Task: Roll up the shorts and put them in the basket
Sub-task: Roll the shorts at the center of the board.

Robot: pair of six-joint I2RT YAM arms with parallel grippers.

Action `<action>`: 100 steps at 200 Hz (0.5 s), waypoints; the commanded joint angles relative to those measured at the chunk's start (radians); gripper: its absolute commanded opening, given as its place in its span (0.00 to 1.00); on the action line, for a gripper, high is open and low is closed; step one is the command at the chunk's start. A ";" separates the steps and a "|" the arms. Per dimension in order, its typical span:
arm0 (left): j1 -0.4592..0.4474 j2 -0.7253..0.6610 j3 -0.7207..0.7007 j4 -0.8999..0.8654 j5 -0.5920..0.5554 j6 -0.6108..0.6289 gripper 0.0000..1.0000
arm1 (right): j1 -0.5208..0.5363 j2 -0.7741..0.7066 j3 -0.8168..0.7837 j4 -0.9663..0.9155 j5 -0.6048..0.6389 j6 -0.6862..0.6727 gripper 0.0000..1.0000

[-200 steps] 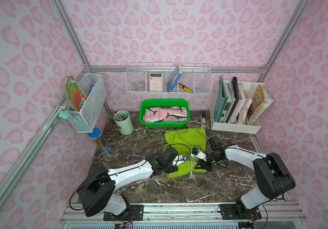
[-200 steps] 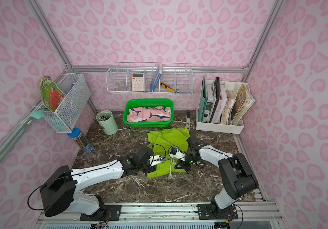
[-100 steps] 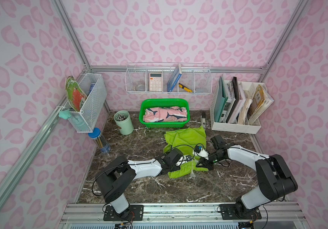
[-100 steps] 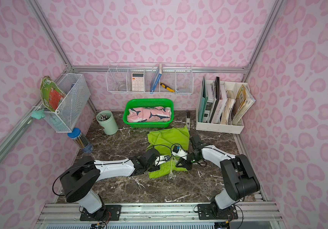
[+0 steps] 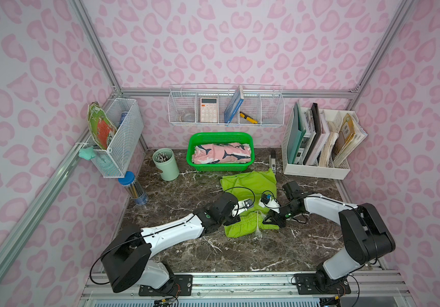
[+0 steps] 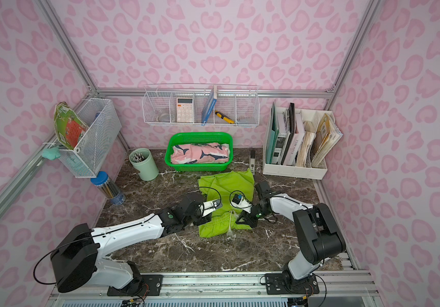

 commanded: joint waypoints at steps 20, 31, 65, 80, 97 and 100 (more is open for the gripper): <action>-0.046 -0.059 -0.013 -0.105 0.204 -0.155 0.75 | 0.000 0.005 0.014 0.009 0.021 0.044 0.00; -0.073 -0.038 -0.014 -0.109 0.189 -0.150 0.75 | 0.002 0.002 0.016 0.014 0.023 0.051 0.00; -0.131 0.041 0.004 -0.086 0.167 -0.145 0.75 | 0.000 -0.015 0.008 0.034 0.029 0.071 0.00; -0.155 0.079 0.017 -0.081 0.162 -0.144 0.75 | -0.001 -0.019 0.004 0.043 0.033 0.085 0.00; -0.169 0.128 0.029 -0.074 0.166 -0.151 0.75 | 0.000 -0.015 0.007 0.046 0.029 0.092 0.00; -0.169 0.134 0.030 -0.069 0.166 -0.152 0.75 | 0.000 -0.015 0.008 0.044 0.029 0.092 0.00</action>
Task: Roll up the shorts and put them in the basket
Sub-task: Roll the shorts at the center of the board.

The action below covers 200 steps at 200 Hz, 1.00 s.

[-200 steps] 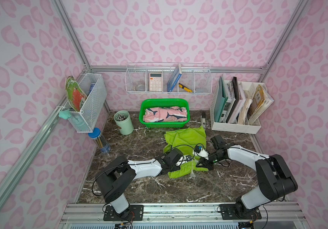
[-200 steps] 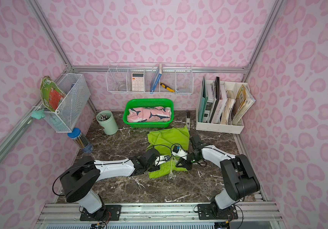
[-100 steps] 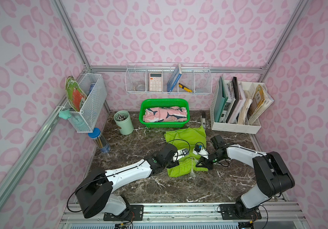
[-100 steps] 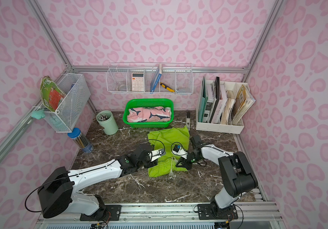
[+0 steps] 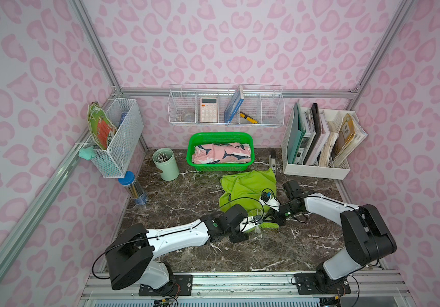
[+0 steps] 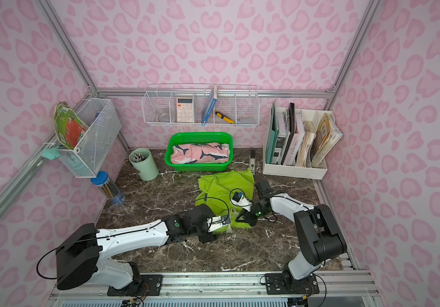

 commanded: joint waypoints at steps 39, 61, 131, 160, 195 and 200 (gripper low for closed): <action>-0.007 0.151 0.021 0.057 -0.056 -0.036 0.66 | 0.003 -0.012 -0.008 0.027 0.006 0.010 0.00; 0.005 0.199 0.042 0.067 -0.057 -0.054 0.44 | 0.010 -0.020 -0.017 0.033 0.001 0.005 0.00; 0.115 0.206 0.132 -0.099 0.128 -0.081 0.00 | 0.014 -0.097 -0.081 0.130 0.077 0.070 0.24; 0.202 0.222 0.241 -0.299 0.362 -0.080 0.00 | 0.008 -0.191 -0.125 0.214 0.191 0.091 0.53; 0.282 0.305 0.403 -0.532 0.598 -0.055 0.00 | 0.036 -0.358 -0.181 0.268 0.274 0.005 0.64; 0.290 0.326 0.429 -0.566 0.619 -0.050 0.00 | 0.048 -0.384 -0.193 0.280 0.302 -0.008 0.67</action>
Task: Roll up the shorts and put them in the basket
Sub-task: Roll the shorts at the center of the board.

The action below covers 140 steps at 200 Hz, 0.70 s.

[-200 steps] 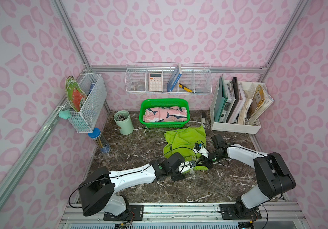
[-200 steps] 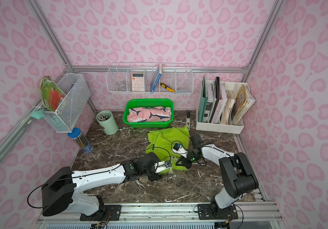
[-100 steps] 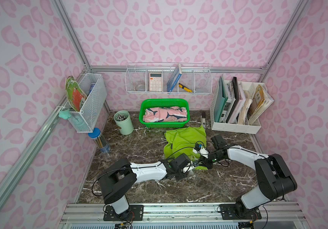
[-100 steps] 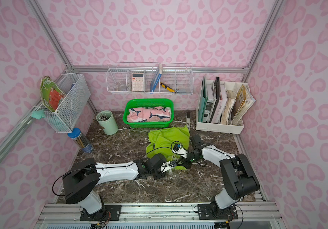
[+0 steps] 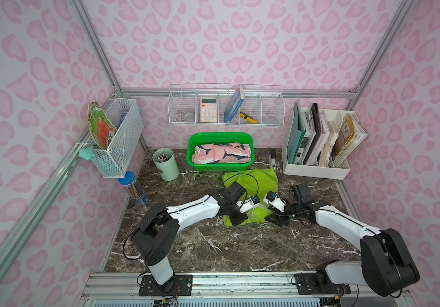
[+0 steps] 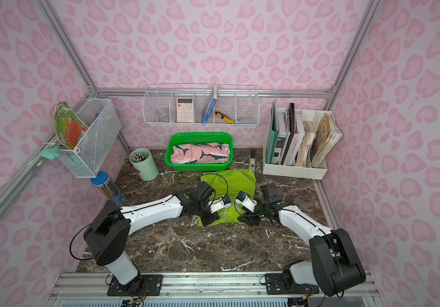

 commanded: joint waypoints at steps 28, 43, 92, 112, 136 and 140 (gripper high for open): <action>0.057 0.195 0.263 -0.445 0.341 0.079 0.00 | 0.146 -0.248 -0.145 0.156 0.260 -0.224 0.77; 0.066 0.248 0.340 -0.518 0.367 0.096 0.00 | 0.229 -0.312 -0.207 0.216 0.371 -0.284 0.78; 0.114 0.394 0.532 -0.758 0.462 0.180 0.00 | 0.340 -0.370 -0.348 0.389 0.537 -0.426 0.83; 0.115 0.453 0.596 -0.818 0.473 0.193 0.00 | 0.359 -0.302 -0.376 0.509 0.584 -0.468 0.84; 0.116 0.491 0.641 -0.850 0.485 0.203 0.00 | 0.362 -0.192 -0.374 0.616 0.612 -0.498 0.85; 0.116 0.492 0.641 -0.851 0.484 0.206 0.00 | 0.363 -0.176 -0.375 0.637 0.620 -0.499 0.84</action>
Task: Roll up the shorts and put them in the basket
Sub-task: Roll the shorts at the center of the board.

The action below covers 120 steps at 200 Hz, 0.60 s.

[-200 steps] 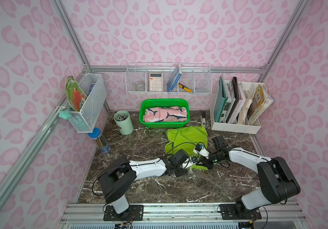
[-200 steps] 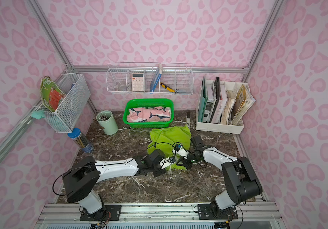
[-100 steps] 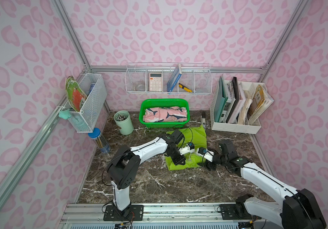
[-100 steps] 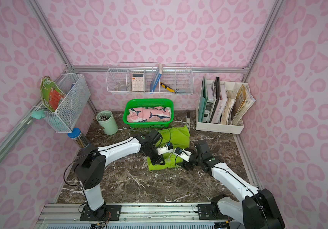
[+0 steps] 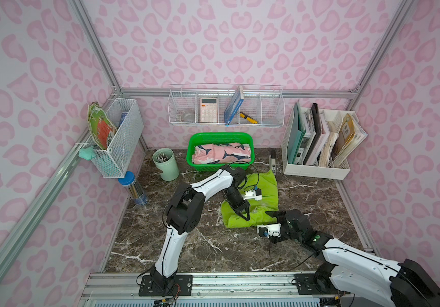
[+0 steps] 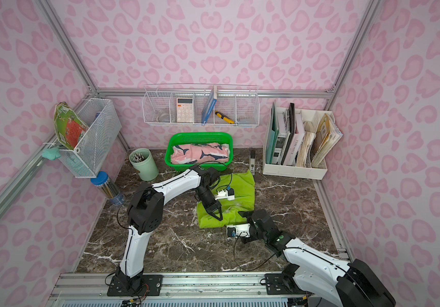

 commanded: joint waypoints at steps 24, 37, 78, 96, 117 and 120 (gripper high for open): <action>0.001 0.021 0.024 -0.112 0.039 0.035 0.00 | 0.014 0.152 0.019 0.234 0.088 -0.060 0.79; 0.001 0.026 0.024 -0.108 0.037 0.030 0.00 | 0.019 0.181 0.036 0.229 0.094 -0.033 0.68; 0.001 -0.007 -0.027 -0.027 0.035 -0.008 0.05 | 0.008 0.203 0.084 0.097 -0.001 0.019 0.00; 0.002 -0.047 -0.087 0.052 0.010 -0.045 0.33 | -0.018 0.196 0.118 -0.007 -0.075 0.053 0.00; 0.003 -0.148 -0.204 0.195 -0.034 -0.102 0.99 | -0.068 0.186 0.173 -0.132 -0.186 0.114 0.00; 0.006 -0.164 -0.215 0.210 -0.039 -0.110 1.00 | -0.078 0.187 0.186 -0.161 -0.206 0.125 0.00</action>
